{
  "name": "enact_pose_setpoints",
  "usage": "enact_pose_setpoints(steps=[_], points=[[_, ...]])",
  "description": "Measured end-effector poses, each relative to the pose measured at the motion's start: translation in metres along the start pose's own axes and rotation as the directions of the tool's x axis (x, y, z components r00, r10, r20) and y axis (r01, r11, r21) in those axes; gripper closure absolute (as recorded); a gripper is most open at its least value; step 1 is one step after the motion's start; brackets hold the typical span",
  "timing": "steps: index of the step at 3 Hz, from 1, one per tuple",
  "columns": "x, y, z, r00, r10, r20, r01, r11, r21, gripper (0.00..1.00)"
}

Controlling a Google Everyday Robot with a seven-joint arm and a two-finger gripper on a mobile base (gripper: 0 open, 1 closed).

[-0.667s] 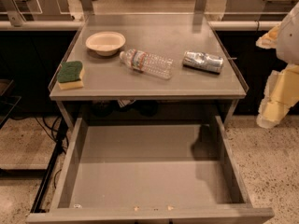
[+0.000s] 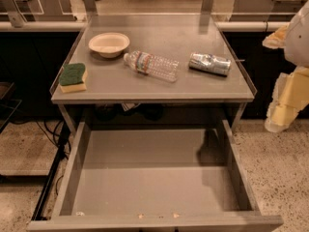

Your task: Place water bottle into top drawer

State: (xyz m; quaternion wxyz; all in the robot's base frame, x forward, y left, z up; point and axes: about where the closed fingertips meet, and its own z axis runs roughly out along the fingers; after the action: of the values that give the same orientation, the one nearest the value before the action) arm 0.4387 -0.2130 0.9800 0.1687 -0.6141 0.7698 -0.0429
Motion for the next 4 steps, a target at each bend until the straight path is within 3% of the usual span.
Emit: enact_pose_setpoints(steps=[1,2,3,4], points=[[-0.017,0.008,-0.004,0.995,-0.084,0.059,0.082,0.9962,0.031,0.0],[-0.029,0.013,-0.01,0.978,-0.116,0.175,0.103,0.9915,0.079,0.0],[-0.039,0.009,-0.008,0.955,-0.082,0.284,0.054,0.9931,0.104,0.0],[-0.05,-0.017,-0.003,0.941,-0.003,0.339,-0.03,0.9951,0.094,0.0]])
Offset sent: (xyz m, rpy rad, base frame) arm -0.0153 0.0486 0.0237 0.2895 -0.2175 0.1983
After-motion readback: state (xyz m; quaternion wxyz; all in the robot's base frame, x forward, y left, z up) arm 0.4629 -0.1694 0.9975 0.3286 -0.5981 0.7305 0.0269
